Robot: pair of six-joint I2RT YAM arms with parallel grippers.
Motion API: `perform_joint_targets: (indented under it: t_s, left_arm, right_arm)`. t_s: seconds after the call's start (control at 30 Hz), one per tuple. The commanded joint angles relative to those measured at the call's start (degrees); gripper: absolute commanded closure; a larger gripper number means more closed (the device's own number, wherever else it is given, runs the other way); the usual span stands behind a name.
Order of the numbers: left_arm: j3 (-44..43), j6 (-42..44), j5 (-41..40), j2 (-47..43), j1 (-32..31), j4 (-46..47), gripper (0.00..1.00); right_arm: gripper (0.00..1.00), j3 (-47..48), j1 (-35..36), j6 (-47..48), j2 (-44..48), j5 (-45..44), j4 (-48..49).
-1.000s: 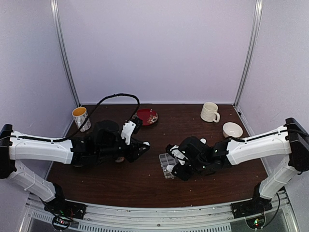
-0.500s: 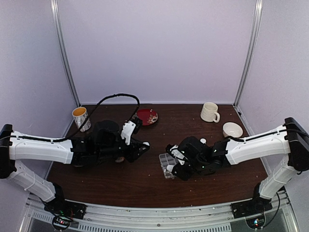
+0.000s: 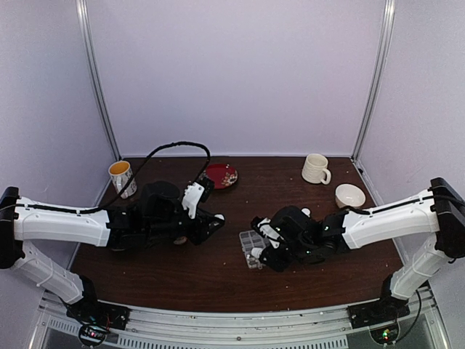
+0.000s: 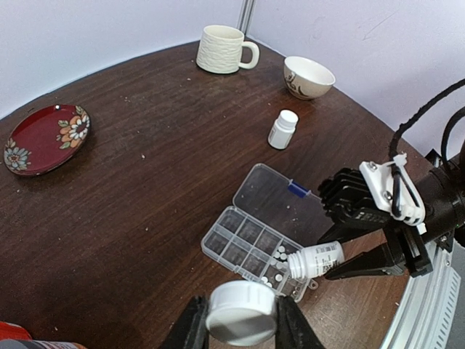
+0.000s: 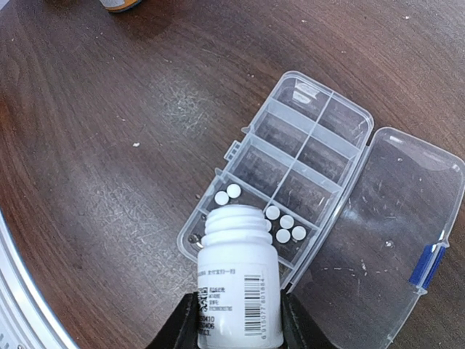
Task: Sort the pills into containers
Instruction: Pour the pill into the compartment of the pill container.
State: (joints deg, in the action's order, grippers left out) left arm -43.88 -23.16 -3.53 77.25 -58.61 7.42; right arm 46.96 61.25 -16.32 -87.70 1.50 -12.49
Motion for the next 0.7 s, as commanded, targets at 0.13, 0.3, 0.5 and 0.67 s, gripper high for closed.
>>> perform_joint_targets:
  t_s: [0.13, 0.3, 0.5, 0.67]
  left_arm:
    - [-0.83, 0.48, -0.49, -0.66, -0.45, 1.10, 1.00]
    - [-0.89, 0.39, -0.47, -0.48, -0.42, 1.37, 1.00]
    - [-1.02, 0.39, -0.47, -0.37, -0.49, 1.21, 1.00]
    - [-0.99, 0.37, -0.51, -0.41, -0.52, 1.20, 1.00]
  right_arm:
    - [1.00, -0.74, -0.23, -0.48, 1.70, -0.77, 1.53]
    - [1.00, -0.82, -0.26, -0.37, 1.83, -0.02, 2.82]
    - [1.00, -0.84, -0.17, -0.71, 1.37, -0.09, 2.24]
    - [1.00, 1.61, -0.17, 0.07, -0.12, -0.59, -1.15]
